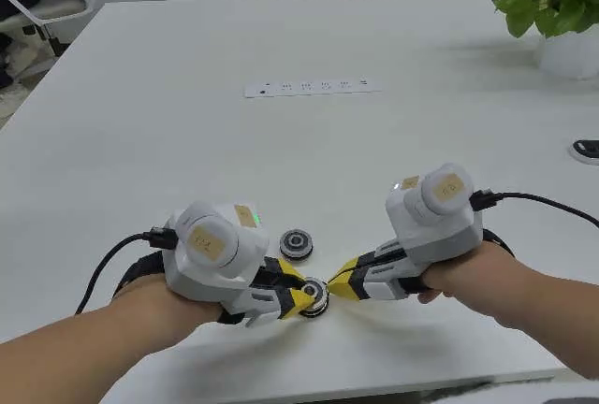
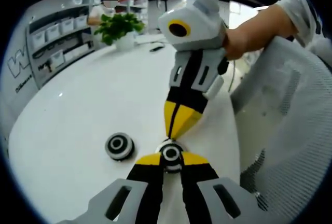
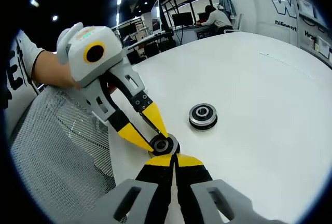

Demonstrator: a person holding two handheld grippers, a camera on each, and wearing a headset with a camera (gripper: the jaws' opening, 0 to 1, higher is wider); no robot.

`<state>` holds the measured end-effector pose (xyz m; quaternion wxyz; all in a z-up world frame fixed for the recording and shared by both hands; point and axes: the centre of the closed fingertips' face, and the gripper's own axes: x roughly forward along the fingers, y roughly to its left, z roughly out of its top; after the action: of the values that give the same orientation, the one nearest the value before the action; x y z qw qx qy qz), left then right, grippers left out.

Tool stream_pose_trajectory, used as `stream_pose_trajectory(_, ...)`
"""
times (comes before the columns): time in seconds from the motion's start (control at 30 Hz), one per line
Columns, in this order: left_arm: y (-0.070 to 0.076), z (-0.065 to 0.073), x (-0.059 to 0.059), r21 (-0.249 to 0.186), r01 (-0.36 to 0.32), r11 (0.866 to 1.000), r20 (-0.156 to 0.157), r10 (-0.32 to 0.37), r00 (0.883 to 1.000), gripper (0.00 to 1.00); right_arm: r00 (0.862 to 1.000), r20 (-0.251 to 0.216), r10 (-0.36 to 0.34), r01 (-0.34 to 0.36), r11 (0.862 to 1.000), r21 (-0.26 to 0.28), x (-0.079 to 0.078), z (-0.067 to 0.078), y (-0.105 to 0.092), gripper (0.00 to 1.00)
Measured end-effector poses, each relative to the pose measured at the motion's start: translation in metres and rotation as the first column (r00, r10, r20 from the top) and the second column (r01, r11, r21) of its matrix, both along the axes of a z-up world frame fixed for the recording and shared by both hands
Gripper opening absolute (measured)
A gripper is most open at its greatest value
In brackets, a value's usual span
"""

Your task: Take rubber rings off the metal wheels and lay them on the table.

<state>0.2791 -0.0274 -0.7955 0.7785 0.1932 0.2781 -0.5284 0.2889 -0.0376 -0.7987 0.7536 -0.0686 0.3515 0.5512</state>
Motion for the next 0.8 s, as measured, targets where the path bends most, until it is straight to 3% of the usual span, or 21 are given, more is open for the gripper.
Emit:
stream_pose_trajectory(0.43,0.0,0.0,0.0005,0.017,-0.008,1.0,0.009,0.008,1.0,0.12,0.999,-0.038,-0.021,0.022,0.999,0.033,-0.002,0.0029,0.0035,0.0)
stream_pose_trajectory(0.8,0.0,-0.0002,0.0006,0.022,-0.009,1.0,0.012,0.009,1.0,0.12,0.999,-0.044,-0.012,0.014,0.999,0.042,-0.0042,0.0056,0.0068,0.0)
